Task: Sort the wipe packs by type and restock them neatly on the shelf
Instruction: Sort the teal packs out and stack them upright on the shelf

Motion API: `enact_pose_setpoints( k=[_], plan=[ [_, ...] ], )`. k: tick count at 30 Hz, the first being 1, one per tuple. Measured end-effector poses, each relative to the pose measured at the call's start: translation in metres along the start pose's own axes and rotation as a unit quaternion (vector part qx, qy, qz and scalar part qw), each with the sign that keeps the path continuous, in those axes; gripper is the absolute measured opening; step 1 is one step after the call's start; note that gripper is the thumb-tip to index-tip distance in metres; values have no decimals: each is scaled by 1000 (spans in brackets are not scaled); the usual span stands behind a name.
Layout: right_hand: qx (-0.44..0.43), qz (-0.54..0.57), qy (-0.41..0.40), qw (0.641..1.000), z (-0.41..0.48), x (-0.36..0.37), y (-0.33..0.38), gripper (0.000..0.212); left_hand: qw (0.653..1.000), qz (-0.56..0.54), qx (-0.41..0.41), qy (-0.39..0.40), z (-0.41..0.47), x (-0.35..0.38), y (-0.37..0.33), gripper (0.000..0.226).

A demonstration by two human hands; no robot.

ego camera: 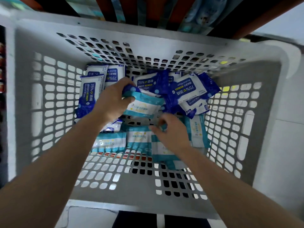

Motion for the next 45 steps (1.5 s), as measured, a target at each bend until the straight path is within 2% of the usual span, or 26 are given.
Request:
enact_pose_setpoints(
  k=[3,5,6,10,15,16,18,19,20,22,23,25,27,29,31,33,35,37,40,45],
  plan=[
    [62,134,-114,982,9,-22,3,46,995,-90,-42,21,0,-1,9,28],
    [76,189,-121,971,16,-23,7,63,981,-176,-71,26,-3,0,15,26],
    [82,214,-117,966,19,-22,8,64,971,-223,-79,27,-5,0,17,27],
    [131,260,-127,948,17,-30,3,34,928,-348,-133,11,-11,7,31,28],
    [152,195,-213,945,11,-66,-13,26,857,-455,-237,-51,1,20,57,7],
    [156,206,-206,944,11,-67,-18,25,847,-470,-242,-52,8,23,57,6],
    [171,212,-138,952,14,-62,-30,25,847,-475,-236,-32,23,34,53,14],
    [179,191,-82,962,14,-56,-34,26,860,-452,-234,-24,29,39,53,25],
    [183,150,-19,971,12,-49,-38,27,892,-388,-228,-27,34,40,55,39],
    [183,17,92,979,5,-41,-48,34,964,-188,-185,-39,37,40,52,66],
    [182,-61,124,974,1,-40,-53,38,982,-96,-155,-41,35,42,45,76],
    [182,-186,140,956,-3,-45,-62,41,991,48,-113,-61,22,46,33,83],
    [183,-260,137,938,-4,-49,-68,40,975,175,-51,-128,3,42,18,75],
    [175,-290,141,930,-3,-47,-71,42,967,204,31,-149,-11,51,9,50],
    [159,-296,129,933,-1,-48,-70,43,979,190,41,-63,-20,78,19,30],
    [136,-285,117,942,-1,-46,-63,46,972,232,-24,28,-25,109,44,42],
    [123,-253,143,949,-5,-35,-58,60,956,271,-82,75,-27,125,63,69],
    [114,-266,176,941,-11,-24,-56,74,956,248,-108,115,-30,137,65,79],
    [128,-318,171,924,-14,-26,-61,79,957,227,-57,170,-43,163,45,73],
    [169,-396,212,877,-18,-36,-70,56,934,258,-24,245,-65,195,39,73]
  ],
)
Point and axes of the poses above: each hand's wrist, its own z-axis towards the middle knuckle, its own x-axis out of the palm, y = z × x, the point moved 10 cm from there along z, towards the middle knuckle, and after that the axes turned 9 degrees about -x, right-handed, at the moved point
